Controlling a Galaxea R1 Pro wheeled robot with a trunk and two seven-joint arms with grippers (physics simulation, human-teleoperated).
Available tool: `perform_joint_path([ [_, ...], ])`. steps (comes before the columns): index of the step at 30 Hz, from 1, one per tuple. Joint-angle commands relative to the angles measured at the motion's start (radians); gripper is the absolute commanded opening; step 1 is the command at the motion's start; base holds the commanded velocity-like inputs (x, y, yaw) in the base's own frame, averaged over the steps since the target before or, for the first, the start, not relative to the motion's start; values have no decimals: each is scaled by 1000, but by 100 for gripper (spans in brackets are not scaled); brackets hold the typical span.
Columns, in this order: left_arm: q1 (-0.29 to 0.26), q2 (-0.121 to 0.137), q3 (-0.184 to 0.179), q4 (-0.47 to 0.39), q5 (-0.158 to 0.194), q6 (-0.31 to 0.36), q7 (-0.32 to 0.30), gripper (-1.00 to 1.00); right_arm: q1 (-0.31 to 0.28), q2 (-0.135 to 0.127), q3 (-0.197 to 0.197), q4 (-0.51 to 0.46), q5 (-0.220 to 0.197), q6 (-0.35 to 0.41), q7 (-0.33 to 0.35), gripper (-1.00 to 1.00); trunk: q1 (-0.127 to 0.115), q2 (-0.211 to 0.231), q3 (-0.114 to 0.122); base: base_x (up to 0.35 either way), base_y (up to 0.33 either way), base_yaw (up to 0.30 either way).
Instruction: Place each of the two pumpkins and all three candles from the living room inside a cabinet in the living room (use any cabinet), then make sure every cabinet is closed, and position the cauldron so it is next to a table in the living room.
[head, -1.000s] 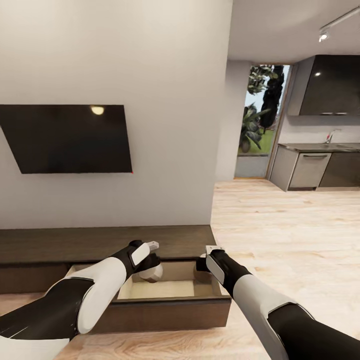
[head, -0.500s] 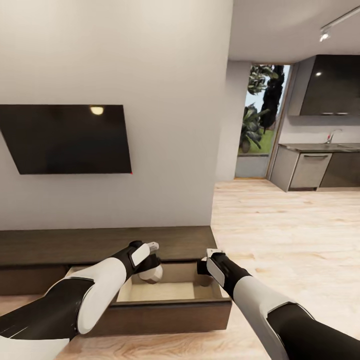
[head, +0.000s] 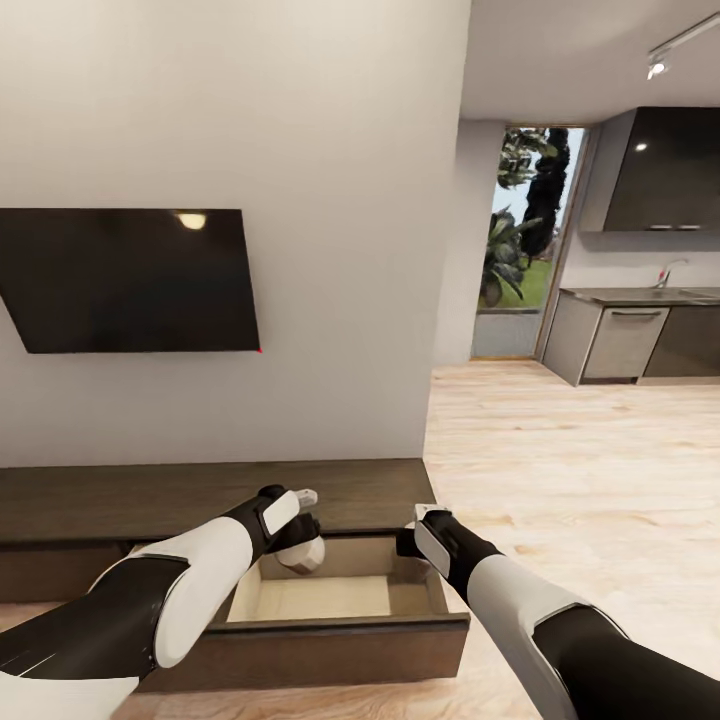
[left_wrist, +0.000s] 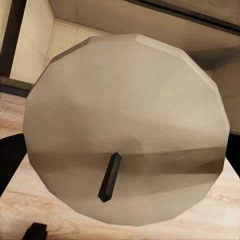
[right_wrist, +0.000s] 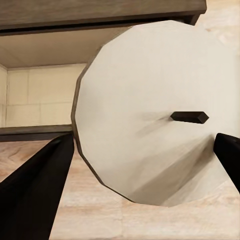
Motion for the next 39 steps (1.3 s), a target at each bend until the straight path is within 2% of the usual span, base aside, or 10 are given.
perform_joint_path([
  [1, 0, 0, -3, -1, 8, 4, 6, -100, -1, 0, 7, -1, -10, 3, -7, -100, 0, -1, -1, 5, 0, 0],
  [4, 0, 0, -3, 0, 8, -5, 7, -100, 0, 0, 7, -1, -10, -30, -7, -100, 0, -1, -1, 2, 0, 0],
  [5, 0, 0, -2, 0, 8, -39, 7, -100, 1, 0, 7, -1, -10, -83, -6, -100, 0, -1, -1, 0, 0, 0],
  [7, 1, 0, -2, 1, 8, -75, 7, -100, 1, 0, 7, -1, -10, -130, -5, -100, 0, -1, -1, 0, 0, 0],
  [11, 2, 0, -3, 1, 8, -99, 8, -100, 2, 0, 7, -1, -9, -162, -4, -100, 0, -1, -1, 0, 0, 0],
  [31, 3, 0, 3, 2, 22, -103, 19, -100, 9, 0, 25, 7, -4, -167, 1, -100, 0, -1, -1, 0, 0, 0],
  [35, 3, 0, 3, 2, 56, -104, 20, -100, 10, 0, 27, 18, -4, -167, 1, -100, 15, -29, -14, 0, 0, 0],
  [39, 3, 0, 4, 2, 66, -104, 19, -100, 10, 0, 27, 21, -4, -167, 1, -100, 31, -57, -26, 0, 0, 0],
])
